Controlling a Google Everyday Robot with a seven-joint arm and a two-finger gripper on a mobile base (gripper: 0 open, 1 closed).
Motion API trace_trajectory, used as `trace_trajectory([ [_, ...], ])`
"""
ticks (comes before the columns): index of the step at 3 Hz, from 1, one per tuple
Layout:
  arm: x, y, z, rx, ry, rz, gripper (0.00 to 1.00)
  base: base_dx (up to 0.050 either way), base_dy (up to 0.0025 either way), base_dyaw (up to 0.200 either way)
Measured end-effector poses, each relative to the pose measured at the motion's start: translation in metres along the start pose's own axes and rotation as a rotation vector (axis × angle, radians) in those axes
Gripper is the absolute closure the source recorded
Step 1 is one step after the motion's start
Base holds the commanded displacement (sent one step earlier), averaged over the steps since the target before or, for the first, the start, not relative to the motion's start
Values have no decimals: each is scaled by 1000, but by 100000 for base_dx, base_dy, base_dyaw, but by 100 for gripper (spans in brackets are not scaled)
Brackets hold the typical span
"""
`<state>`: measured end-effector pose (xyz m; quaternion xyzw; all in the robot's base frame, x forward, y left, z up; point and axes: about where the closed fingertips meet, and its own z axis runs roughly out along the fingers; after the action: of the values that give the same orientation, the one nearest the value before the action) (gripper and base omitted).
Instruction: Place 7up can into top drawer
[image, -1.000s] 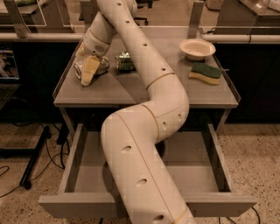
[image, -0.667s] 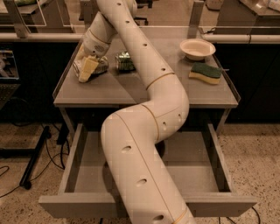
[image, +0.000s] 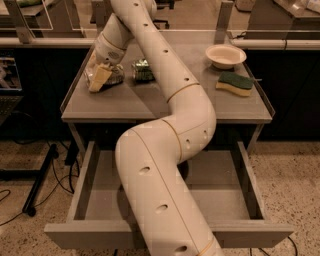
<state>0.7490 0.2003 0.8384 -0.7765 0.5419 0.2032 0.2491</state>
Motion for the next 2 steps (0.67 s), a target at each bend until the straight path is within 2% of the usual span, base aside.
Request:
trace_trajectory([
  [1,0,0,0,0,0,0,100,0,0,0],
  [2,-5,-7,2,23,-4,-8,100,0,0,0],
])
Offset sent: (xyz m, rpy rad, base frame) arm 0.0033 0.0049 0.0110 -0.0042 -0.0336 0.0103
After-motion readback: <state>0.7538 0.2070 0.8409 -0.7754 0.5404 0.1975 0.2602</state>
